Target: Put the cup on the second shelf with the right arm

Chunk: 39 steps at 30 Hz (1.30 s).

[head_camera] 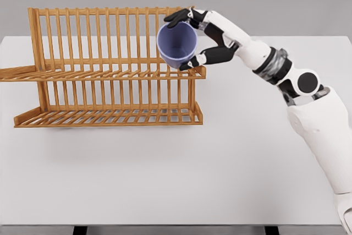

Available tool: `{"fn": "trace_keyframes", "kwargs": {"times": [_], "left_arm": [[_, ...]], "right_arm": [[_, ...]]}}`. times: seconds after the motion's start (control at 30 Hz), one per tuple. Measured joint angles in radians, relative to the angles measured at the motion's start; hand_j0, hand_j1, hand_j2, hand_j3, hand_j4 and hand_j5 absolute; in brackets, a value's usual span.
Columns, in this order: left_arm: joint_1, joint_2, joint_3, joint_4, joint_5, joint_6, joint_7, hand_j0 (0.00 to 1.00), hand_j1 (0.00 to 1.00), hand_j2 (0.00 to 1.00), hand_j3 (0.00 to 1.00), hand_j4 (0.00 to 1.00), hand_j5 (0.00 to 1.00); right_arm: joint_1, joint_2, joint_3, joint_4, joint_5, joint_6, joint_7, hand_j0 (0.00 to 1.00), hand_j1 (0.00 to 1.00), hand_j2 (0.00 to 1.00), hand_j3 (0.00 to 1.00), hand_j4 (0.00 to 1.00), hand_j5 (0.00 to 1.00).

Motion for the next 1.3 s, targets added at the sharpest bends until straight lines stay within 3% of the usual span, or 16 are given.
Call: {"fn": "trace_keyframes", "kwargs": {"times": [0.27,0.3,0.33,0.37,1.0,1.17,1.3], "left_arm": [[0.000,0.000,0.000,0.000,0.000,0.000,0.000,1.00,1.00,1.00,1.00,1.00,1.00],[0.000,0.000,0.000,0.000,0.000,0.000,0.000,1.00,1.00,1.00,1.00,1.00,1.00],[0.000,0.000,0.000,0.000,0.000,0.000,0.000,1.00,1.00,1.00,1.00,1.00,1.00],[0.000,0.000,0.000,0.000,0.000,0.000,0.000,1.00,1.00,1.00,1.00,1.00,1.00],[0.000,0.000,0.000,0.000,0.000,0.000,0.000,1.00,1.00,1.00,1.00,1.00,1.00],[0.000,0.000,0.000,0.000,0.000,0.000,0.000,1.00,1.00,1.00,1.00,1.00,1.00],[0.000,0.000,0.000,0.000,0.000,0.000,0.000,1.00,1.00,1.00,1.00,1.00,1.00]], "right_arm": [[0.000,-0.001,0.031,0.000,0.005,-0.026,-0.001,0.64,0.64,0.64,0.64,0.64,0.64],[-0.002,-0.001,0.032,0.000,0.006,-0.027,-0.001,0.75,0.75,0.75,0.75,0.75,0.75],[0.000,-0.001,0.032,-0.001,0.006,-0.028,0.000,0.94,0.94,0.94,0.94,0.94,0.94],[0.000,-0.002,0.033,-0.001,0.006,-0.029,0.000,1.00,1.00,1.00,1.00,1.00,1.00],[0.006,-0.008,0.033,-0.035,0.004,-0.029,0.000,1.00,1.00,1.00,1.00,1.00,1.00],[0.015,-0.035,0.019,-0.077,-0.005,-0.026,0.000,1.00,1.00,1.00,1.00,1.00,1.00],[0.080,-0.096,-0.016,-0.126,-0.037,-0.025,0.000,1.00,1.00,1.00,1.00,1.00,1.00]]}}
